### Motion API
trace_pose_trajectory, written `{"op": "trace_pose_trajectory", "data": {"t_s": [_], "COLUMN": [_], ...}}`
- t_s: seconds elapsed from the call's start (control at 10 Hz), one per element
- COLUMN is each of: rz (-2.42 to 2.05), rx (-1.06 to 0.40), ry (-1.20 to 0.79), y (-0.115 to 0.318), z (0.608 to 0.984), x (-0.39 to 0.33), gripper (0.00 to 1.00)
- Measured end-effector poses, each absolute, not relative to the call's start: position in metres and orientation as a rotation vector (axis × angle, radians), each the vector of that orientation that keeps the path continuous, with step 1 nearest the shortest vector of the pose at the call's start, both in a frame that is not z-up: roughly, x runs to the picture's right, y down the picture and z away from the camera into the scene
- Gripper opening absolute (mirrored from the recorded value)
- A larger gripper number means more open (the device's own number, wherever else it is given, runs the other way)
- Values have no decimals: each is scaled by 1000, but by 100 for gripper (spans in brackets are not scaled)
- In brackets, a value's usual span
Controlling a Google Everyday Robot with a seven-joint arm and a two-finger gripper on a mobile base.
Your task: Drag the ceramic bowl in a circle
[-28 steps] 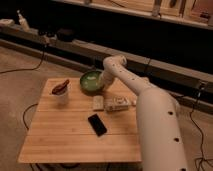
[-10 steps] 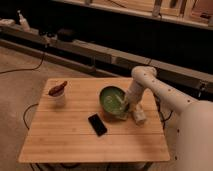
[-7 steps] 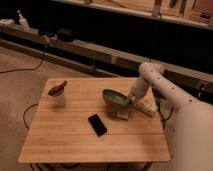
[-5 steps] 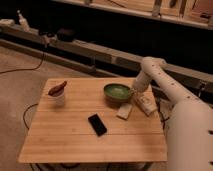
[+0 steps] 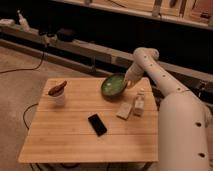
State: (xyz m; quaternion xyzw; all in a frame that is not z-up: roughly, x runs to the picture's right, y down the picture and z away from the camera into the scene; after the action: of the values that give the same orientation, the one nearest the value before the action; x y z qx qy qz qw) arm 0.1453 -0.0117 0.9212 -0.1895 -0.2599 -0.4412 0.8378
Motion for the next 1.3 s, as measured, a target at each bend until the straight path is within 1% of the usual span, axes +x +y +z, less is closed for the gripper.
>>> {"op": "trace_pose_trajectory", "data": {"t_s": [0.3, 0.5, 0.7, 1.0, 1.3], "rz": [-1001, -1060, -1125, -1184, -1214], "rx": [-343, -312, -300, -304, -336], "ry": [-602, -644, -690, -737, -744], "y": [-12, -6, 11, 41, 77], "z": [928, 922, 909, 889, 870], "x": [98, 65, 42, 39, 69], "gripper": [0, 0, 0, 0, 0]}}
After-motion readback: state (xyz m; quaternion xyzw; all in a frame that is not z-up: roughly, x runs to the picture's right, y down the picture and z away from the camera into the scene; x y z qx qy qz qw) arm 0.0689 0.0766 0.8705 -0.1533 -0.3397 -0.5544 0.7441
